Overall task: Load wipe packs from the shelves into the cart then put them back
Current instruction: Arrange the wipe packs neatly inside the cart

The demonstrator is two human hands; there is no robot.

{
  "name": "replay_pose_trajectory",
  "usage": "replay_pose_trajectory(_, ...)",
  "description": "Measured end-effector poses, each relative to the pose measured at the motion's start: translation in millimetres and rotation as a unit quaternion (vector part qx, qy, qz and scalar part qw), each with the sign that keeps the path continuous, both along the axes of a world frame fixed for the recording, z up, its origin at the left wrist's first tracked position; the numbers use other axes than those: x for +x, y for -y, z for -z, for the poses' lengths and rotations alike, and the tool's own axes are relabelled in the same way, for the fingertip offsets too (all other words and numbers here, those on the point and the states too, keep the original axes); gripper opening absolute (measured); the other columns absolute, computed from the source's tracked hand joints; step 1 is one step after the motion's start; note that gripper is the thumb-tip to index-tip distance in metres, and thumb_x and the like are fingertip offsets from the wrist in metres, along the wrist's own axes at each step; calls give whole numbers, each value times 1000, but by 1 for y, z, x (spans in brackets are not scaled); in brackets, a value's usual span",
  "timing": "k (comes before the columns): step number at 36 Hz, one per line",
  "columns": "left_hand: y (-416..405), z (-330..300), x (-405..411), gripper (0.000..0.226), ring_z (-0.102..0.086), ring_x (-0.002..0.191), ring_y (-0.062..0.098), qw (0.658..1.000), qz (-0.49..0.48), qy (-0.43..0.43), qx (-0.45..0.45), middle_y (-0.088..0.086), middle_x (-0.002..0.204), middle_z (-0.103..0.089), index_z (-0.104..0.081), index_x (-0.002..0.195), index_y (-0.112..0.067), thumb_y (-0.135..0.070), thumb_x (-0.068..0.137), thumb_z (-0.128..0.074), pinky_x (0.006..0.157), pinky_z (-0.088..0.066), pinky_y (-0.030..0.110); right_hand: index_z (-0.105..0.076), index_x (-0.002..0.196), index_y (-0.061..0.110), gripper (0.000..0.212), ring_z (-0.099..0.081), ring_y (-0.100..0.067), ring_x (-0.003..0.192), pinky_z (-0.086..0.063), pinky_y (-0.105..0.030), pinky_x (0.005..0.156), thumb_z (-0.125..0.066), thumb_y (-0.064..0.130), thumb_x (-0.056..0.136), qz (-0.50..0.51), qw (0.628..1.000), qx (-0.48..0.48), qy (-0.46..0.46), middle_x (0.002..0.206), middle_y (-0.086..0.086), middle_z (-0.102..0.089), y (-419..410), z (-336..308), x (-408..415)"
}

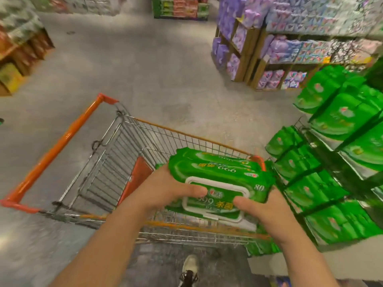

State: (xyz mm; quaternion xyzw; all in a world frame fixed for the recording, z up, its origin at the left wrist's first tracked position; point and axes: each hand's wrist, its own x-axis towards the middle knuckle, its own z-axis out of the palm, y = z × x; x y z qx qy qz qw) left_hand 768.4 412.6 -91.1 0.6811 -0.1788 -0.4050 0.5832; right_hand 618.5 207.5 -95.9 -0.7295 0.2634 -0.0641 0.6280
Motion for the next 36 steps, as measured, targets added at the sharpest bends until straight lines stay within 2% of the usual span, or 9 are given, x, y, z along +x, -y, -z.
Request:
replay_pose_trajectory(6, 29, 26, 44, 38, -77, 92, 13, 998, -41, -26, 32, -2, 100, -80, -72, 108, -19, -2, 76, -81, 74, -59, 22, -69, 108, 16, 57, -76, -13, 89, -55, -13, 68, -94, 20, 57, -37, 997, 53, -51, 94, 5, -79, 33, 34, 58)
replay_pose_trajectory(13, 36, 76, 82, 71, -76, 100, 16, 988, -95, -74, 99, -4, 109, -78, -65, 124, -21, -30, 59, -92, 95, -56, 41, -60, 104, 25, 41, -72, 2, 77, -51, -6, 60, -79, -1, 78, -61, 984, 138, -91, 85, 12, -78, 49, 85, 109)
replay_pose_trajectory(15, 34, 90, 90, 72, -75, 103, 17, 985, -93, -92, 109, -5, 112, -78, -64, 126, -24, -31, 59, -91, 98, -54, 43, -59, 109, 23, 47, -73, 1, 78, -57, -13, 68, -82, 4, 73, -68, 979, 160, -104, 90, 8, -78, 49, 100, 119)
replay_pose_trajectory(19, 28, 124, 108, 72, -75, 104, 18, 978, -87, -124, 140, -5, 112, -78, -67, 126, -26, -34, 61, -95, 100, -54, 45, -60, 118, 19, 61, -76, -11, 88, -57, -17, 64, -82, 11, 61, -59, 966, 221, -120, 99, 6, -79, 45, 134, 136)
replay_pose_trajectory(24, 17, 175, 131, 65, -74, 107, 22, 967, -71, -177, 167, 0, 116, -77, -71, 123, -25, -30, 64, -96, 103, -52, 48, -62, 122, 19, 69, -74, -20, 103, -56, -39, 90, -88, 16, 59, -50, 954, 250, -161, 112, 1, -77, 37, 189, 155)
replay_pose_trajectory(27, 13, 208, 144, 71, -73, 108, 21, 963, -68, -193, 174, -1, 117, -76, -70, 124, -25, -35, 60, -97, 103, -52, 47, -62, 125, 15, 75, -74, -22, 103, -56, -40, 90, -96, 15, 57, -42, 943, 272, -186, 112, -1, -77, 30, 221, 169)
replay_pose_trajectory(31, 9, 253, 166, 58, -74, 106, 16, 958, -61, -207, 190, -5, 115, -77, -71, 122, -26, -30, 68, -93, 103, -53, 43, -61, 125, 13, 86, -73, -30, 106, -52, -52, 101, -94, 23, 46, -24, 933, 297, -200, 114, -6, -76, 19, 267, 190)
replay_pose_trajectory(34, 4, 285, 183, 59, -73, 107, 15, 954, -49, -222, 196, -6, 115, -77, -72, 119, -27, -33, 64, -91, 105, -52, 43, -63, 121, 18, 78, -74, -26, 104, -51, -51, 103, -97, 21, 51, -27, 930, 301, -209, 112, -2, -77, 10, 299, 204)
replay_pose_trajectory(36, -2, 310, 193, 64, -73, 109, 17, 950, -50, -237, 196, -4, 116, -77, -72, 118, -26, -35, 59, -96, 106, -51, 44, -63, 125, 16, 87, -73, -26, 107, -50, -51, 104, -99, 29, 48, -27, 926, 307, -217, 115, -3, -76, 3, 319, 213)
